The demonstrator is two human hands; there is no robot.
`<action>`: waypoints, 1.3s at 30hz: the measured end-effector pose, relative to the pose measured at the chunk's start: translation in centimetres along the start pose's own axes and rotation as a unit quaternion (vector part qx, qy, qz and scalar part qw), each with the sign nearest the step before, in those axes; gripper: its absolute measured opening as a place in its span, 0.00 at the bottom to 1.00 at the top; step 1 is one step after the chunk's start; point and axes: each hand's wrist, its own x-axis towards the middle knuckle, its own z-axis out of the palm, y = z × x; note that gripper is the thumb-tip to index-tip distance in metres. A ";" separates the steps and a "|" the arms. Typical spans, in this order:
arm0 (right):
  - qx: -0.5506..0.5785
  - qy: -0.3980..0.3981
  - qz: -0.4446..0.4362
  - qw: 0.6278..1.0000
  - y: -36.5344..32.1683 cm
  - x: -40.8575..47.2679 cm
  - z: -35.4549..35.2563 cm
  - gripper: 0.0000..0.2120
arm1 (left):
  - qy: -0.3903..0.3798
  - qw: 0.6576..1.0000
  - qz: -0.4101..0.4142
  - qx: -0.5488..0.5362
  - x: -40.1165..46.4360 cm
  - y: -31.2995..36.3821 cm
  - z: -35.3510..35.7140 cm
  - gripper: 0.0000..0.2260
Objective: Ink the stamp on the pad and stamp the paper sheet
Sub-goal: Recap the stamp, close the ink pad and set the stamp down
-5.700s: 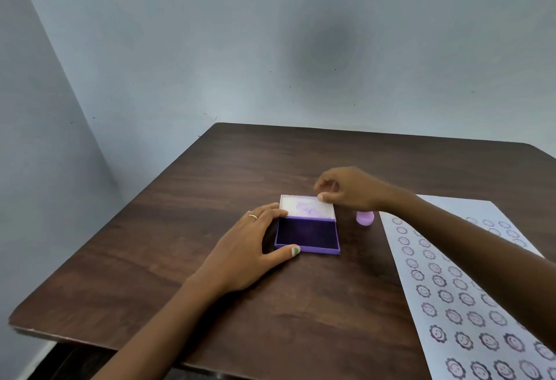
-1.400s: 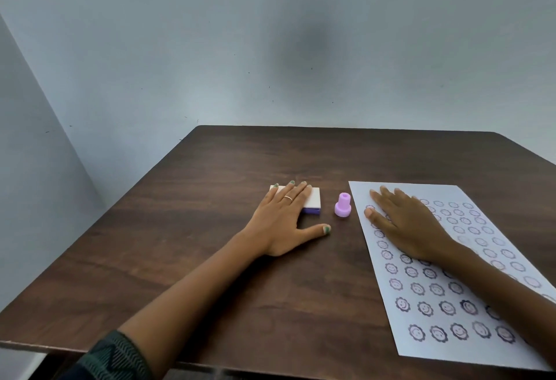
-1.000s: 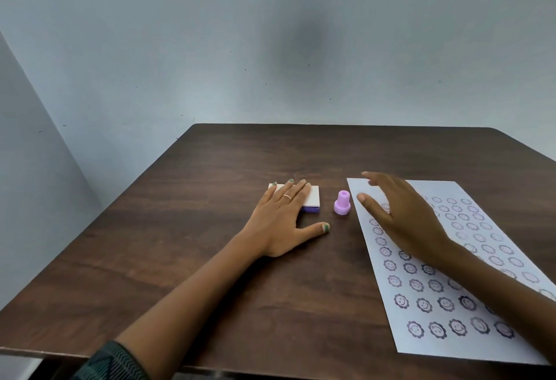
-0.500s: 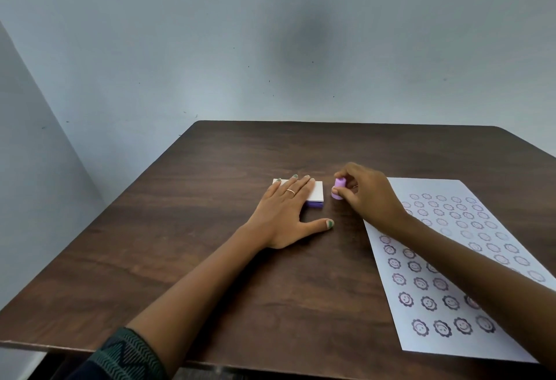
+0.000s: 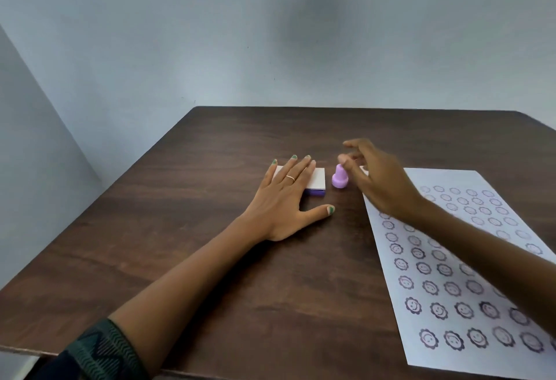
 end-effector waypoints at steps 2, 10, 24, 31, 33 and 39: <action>-0.012 -0.022 -0.013 1.000 0.4 0.5 -0.5 0.20 | -0.003 1.000 -0.006 0.003 0.1 0.1 0.0 0.37; -0.115 -0.149 -0.094 0.978 2.8 1.2 -0.1 0.27 | -0.027 0.999 -0.026 -0.001 -0.2 0.2 -0.3 0.37; -0.058 -0.188 0.018 0.980 2.9 2.4 -1.1 0.23 | -0.017 0.998 -0.049 -0.045 0.3 0.5 -0.9 0.36; -0.133 -0.194 0.111 0.966 -1.0 1.2 -2.9 0.23 | -0.079 0.990 -0.114 -0.030 -0.1 1.8 -4.3 0.32; -0.159 -0.200 0.148 0.955 -2.1 0.0 -3.5 0.24 | -0.098 0.989 -0.111 -0.021 -0.4 2.4 -5.1 0.32; -0.189 -0.204 0.177 0.944 -4.2 0.1 -4.8 0.26 | -0.078 0.994 -0.080 0.013 1.9 3.2 -7.4 0.31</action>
